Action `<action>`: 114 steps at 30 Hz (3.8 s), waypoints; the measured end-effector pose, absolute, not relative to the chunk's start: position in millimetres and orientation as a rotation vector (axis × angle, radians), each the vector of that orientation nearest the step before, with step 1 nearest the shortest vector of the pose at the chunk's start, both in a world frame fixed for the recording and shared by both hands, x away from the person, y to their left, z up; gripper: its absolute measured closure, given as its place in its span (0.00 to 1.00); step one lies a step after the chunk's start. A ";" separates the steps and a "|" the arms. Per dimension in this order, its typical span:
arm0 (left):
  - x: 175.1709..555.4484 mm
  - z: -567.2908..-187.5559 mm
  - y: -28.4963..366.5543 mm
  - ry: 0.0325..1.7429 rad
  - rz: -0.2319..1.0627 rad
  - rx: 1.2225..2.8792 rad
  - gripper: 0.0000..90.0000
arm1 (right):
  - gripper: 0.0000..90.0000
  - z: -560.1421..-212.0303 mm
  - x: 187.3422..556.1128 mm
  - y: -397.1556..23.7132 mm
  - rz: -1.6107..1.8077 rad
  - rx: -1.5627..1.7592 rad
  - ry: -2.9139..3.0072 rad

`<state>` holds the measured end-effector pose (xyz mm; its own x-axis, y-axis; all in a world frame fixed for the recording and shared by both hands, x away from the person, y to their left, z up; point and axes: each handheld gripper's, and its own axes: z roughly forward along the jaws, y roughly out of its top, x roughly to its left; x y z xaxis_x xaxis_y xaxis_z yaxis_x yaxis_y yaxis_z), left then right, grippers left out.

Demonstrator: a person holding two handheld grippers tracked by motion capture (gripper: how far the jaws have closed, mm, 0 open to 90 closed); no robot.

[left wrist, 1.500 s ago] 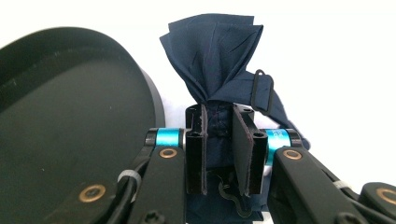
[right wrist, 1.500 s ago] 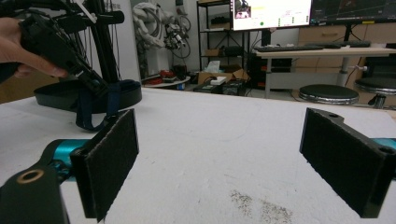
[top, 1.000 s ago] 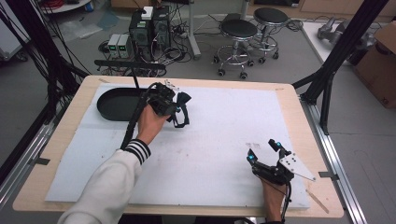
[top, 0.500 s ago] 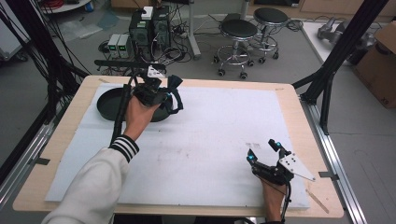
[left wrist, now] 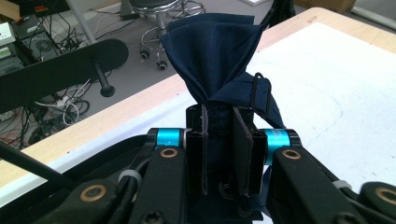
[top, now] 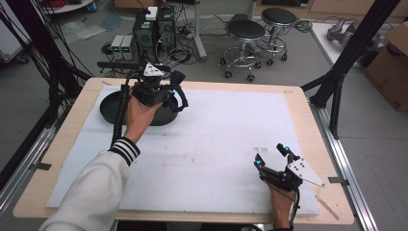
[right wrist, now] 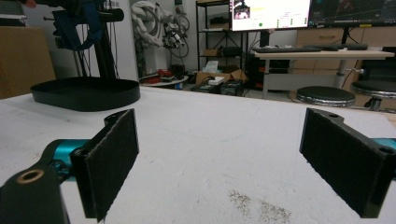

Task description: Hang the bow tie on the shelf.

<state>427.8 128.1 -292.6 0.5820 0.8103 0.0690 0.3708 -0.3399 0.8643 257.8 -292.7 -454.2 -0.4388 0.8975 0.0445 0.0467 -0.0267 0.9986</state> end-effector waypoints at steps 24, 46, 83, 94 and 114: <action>459.6 -281.8 167.2 1.003 0.747 1.711 0.85 | 0.12 -454.2 257.9 -292.6 1.550 1.017 1.552; 478.3 -300.1 170.3 0.979 0.933 1.680 0.85 | 0.12 -454.3 257.9 -292.4 1.549 1.015 1.550; 471.4 -322.9 173.9 0.973 1.021 1.662 0.84 | 0.12 -454.2 257.2 -291.4 1.539 1.017 1.550; 475.0 -314.8 178.8 1.017 0.980 1.635 0.76 | 0.12 -454.2 257.2 -291.5 1.545 1.023 1.548; 442.8 -284.1 197.7 0.909 0.897 1.581 0.38 | 0.12 -454.4 257.0 -293.0 1.563 1.019 1.548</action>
<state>442.8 197.7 -284.1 0.4293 0.8981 0.0959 0.1074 -0.1562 0.9819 257.0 -293.0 -454.4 -0.4438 0.8944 0.0552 0.0471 -0.0383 0.9982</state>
